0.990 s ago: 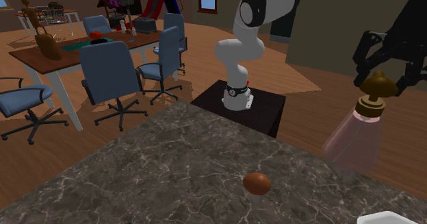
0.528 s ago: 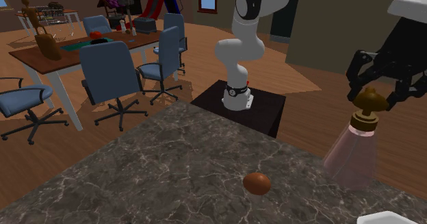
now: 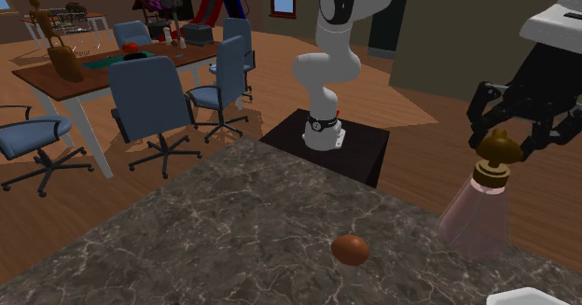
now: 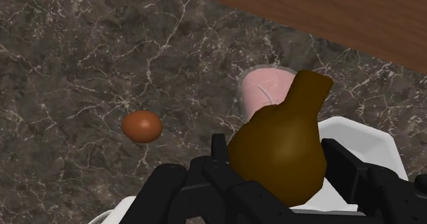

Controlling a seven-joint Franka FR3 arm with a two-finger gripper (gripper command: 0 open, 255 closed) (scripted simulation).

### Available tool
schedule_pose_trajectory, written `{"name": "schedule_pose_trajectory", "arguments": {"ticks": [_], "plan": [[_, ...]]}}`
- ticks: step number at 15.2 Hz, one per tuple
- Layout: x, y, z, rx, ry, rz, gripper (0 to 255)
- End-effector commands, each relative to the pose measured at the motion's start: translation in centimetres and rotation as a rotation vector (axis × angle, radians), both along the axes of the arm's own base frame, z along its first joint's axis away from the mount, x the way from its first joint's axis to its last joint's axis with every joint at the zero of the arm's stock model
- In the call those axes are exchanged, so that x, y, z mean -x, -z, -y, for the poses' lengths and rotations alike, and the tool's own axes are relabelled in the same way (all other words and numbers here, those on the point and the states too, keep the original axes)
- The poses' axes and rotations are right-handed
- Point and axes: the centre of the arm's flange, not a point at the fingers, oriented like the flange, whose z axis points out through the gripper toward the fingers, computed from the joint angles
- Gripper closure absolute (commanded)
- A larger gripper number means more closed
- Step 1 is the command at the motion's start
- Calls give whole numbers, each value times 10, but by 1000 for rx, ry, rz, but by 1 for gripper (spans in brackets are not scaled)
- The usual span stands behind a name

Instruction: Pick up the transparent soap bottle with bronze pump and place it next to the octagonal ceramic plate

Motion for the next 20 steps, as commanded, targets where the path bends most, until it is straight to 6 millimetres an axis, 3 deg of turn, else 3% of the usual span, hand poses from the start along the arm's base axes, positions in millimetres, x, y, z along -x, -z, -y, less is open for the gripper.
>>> {"name": "schedule_pose_trajectory", "arguments": {"ticks": [1,2,3,8,12,20], "plan": [[0,0,0,-1,0,1,255],[0,0,0,-1,0,1,255],[0,0,0,-1,0,1,0],[0,0,0,-1,0,0,0],[0,-50,-7,-1,0,1,0],[0,-50,-7,-1,0,1,0]]}}
